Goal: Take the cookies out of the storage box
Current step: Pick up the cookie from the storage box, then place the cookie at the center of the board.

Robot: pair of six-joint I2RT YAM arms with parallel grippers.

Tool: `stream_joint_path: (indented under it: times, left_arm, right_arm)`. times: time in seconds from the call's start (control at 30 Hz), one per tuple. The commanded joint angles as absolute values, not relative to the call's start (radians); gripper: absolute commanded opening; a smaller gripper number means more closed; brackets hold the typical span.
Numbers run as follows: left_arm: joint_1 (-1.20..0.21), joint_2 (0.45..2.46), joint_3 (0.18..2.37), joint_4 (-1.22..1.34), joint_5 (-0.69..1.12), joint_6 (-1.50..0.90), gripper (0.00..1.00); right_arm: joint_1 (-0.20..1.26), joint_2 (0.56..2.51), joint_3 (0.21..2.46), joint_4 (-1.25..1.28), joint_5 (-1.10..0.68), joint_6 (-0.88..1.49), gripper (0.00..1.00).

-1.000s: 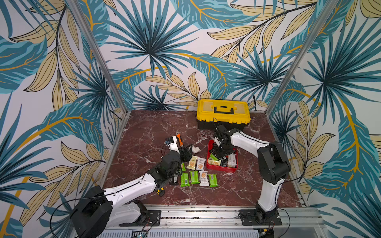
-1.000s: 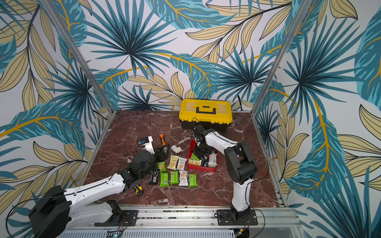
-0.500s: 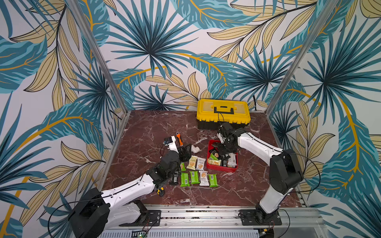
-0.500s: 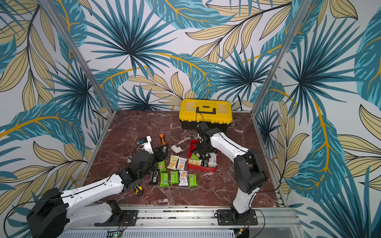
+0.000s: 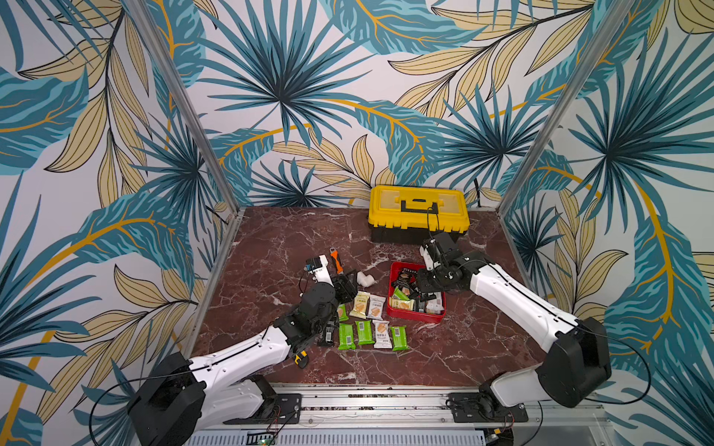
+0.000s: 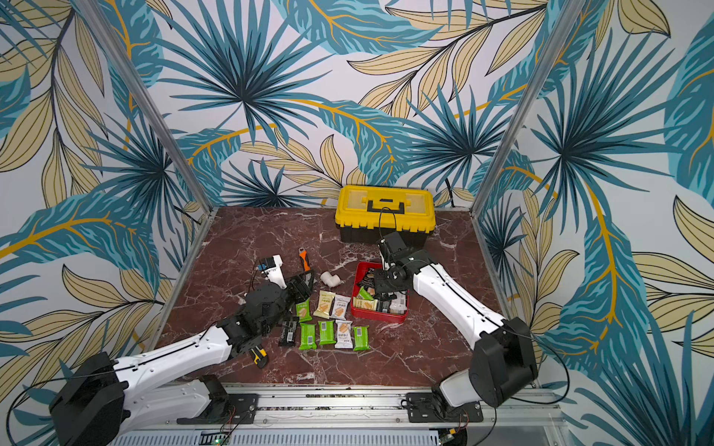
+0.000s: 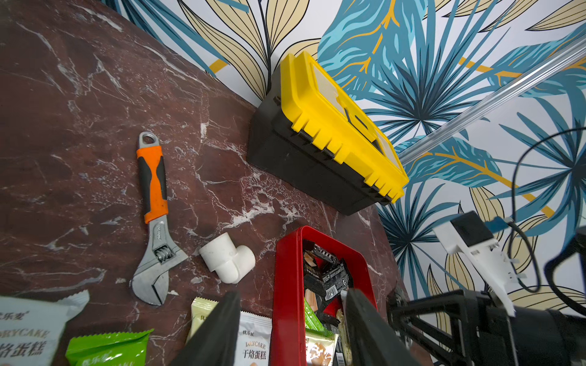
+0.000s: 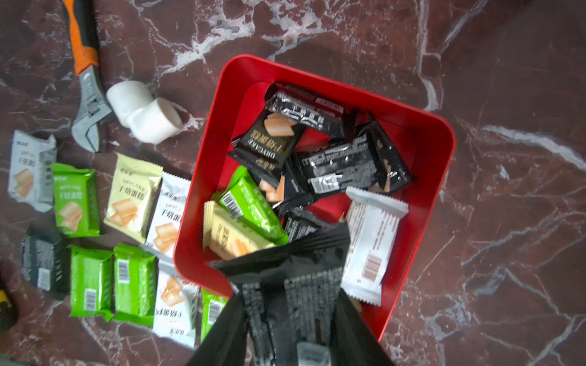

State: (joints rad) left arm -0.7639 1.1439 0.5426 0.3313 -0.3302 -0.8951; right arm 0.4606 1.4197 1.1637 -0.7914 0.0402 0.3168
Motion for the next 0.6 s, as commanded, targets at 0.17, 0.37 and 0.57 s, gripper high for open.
stream_joint_path:
  times: [0.17, 0.37, 0.57]
  left_arm:
    - [-0.758, 1.164, 0.524, 0.336, -0.337, -0.927, 0.58]
    - [-0.757, 1.170, 0.523, 0.332, -0.329, -0.942, 0.58]
    - [-0.758, 1.157, 0.524, 0.310, -0.330, -0.947, 0.58]
  right_arm:
    - [0.678, 1.248, 0.954, -0.815, 0.106, 0.621, 0.40]
    - [0.778, 1.259, 0.811, -0.698, 0.123, 0.766, 0.40]
    - [0.779, 1.342, 0.751, -0.604, 0.127, 0.793, 0.40]
